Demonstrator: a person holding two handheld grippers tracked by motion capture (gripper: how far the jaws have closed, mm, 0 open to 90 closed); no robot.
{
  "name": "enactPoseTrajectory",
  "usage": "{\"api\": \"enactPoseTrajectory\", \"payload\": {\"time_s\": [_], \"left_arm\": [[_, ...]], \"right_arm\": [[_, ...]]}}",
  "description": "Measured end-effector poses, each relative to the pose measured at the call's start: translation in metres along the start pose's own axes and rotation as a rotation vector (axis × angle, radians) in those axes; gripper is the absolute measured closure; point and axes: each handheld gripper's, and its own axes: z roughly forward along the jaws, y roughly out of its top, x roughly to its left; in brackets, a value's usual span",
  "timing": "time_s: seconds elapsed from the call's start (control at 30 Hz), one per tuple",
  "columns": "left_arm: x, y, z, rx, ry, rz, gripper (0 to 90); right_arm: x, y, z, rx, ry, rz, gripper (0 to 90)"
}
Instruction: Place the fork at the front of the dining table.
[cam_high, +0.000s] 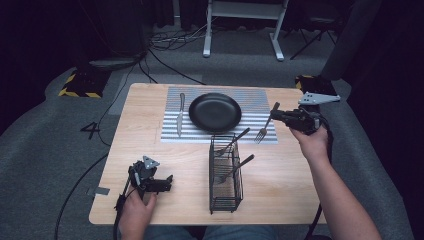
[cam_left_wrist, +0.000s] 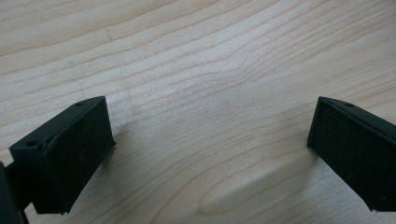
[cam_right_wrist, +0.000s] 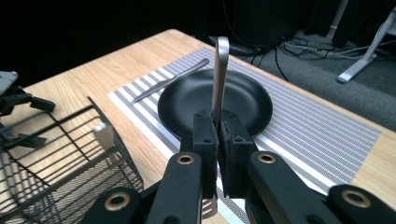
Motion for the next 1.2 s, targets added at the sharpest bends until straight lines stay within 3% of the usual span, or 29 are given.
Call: {"api": "enactPoseTrajectory", "payload": {"time_s": [0.23, 0.7, 0.9, 1.03, 1.2], "left_arm": [[0.000, 0.000, 0.000, 0.000, 0.000, 0.000, 0.2], [0.000, 0.000, 0.000, 0.000, 0.000, 0.000, 0.2], [0.000, 0.000, 0.000, 0.000, 0.000, 0.000, 0.3], [0.000, 0.000, 0.000, -0.001, 0.000, -0.001, 0.2], [0.000, 0.000, 0.000, -0.001, 0.001, -0.004, 0.2]], "right_arm": [[-0.007, -0.010, 0.026, 0.041, 0.008, 0.014, 86.4], [-0.012, -0.019, 0.057, 0.102, 0.017, 0.050, 86.3], [-0.014, -0.020, 0.062, 0.101, 0.027, 0.066, 86.1], [-0.015, -0.019, 0.064, 0.092, 0.009, 0.059, 85.0], [-0.023, -0.020, 0.068, 0.092, 0.001, 0.085, 84.2]]}}
